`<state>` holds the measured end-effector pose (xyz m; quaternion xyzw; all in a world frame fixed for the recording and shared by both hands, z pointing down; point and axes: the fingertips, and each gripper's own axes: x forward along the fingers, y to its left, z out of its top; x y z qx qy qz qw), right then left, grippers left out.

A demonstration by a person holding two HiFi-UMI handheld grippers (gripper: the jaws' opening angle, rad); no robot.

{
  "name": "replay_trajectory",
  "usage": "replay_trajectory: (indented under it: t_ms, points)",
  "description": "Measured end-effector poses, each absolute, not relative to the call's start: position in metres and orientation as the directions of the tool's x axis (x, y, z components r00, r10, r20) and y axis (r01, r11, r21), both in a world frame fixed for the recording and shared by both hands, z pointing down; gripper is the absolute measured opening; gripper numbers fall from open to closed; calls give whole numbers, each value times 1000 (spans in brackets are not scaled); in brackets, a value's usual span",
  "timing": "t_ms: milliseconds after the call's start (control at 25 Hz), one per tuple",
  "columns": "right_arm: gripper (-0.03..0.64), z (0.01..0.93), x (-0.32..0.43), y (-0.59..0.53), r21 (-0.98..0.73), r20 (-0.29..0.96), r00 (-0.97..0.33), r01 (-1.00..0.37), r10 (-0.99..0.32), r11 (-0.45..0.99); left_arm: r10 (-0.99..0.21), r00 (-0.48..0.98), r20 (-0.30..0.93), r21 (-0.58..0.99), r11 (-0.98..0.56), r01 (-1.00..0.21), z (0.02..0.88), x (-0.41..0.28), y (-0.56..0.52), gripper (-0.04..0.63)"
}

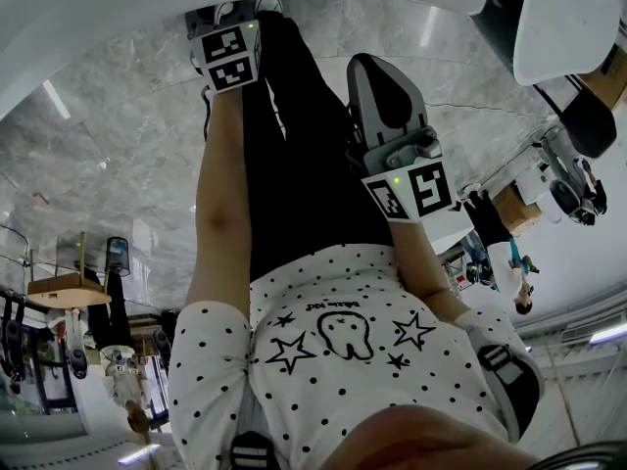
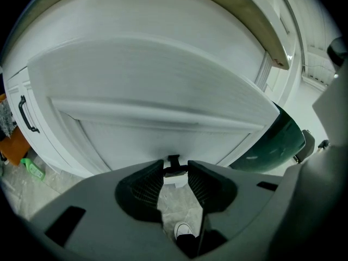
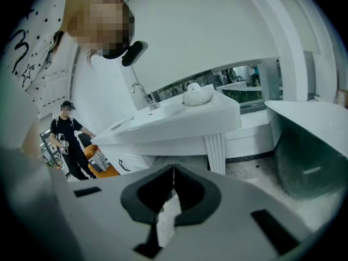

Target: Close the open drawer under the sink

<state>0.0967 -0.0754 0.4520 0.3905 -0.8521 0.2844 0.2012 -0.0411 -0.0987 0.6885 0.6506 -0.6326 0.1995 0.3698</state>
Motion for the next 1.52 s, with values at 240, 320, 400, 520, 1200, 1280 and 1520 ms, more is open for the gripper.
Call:
replay_trajectory:
  t_ms: [240,320,400,520,1200,1280,1520]
  points:
    - [14,455,98,-76,-327,568,-609,-784,-554,527,-686,122,717,237,76,-968,690,-42,-109,141]
    - [14,455,98,-77,-327,568,-607,-786,-556,525,-688,122,716,238,76,-968,690,-43,-112,141]
    - [14,456,97,-76,-326,568,-606,-787,-557,524,-689,127,713,245,76,-967,691,-43,-113,141]
    - [14,458,96,-73,-325,571,-603,-789,-557,521,-693,129,709,250,76,-965,692,-44,-111,141]
    - [14,454,105,-74,-320,573,-595,-796,-564,514,-694,124,709,249,81,-965,687,-41,-120,141]
    - [14,454,105,-75,-320,574,-594,-796,-564,514,-695,124,708,249,82,-965,686,-41,-121,141]
    - [14,455,104,-73,-320,576,-595,-795,-561,515,-698,120,706,250,86,-965,686,-44,-122,141]
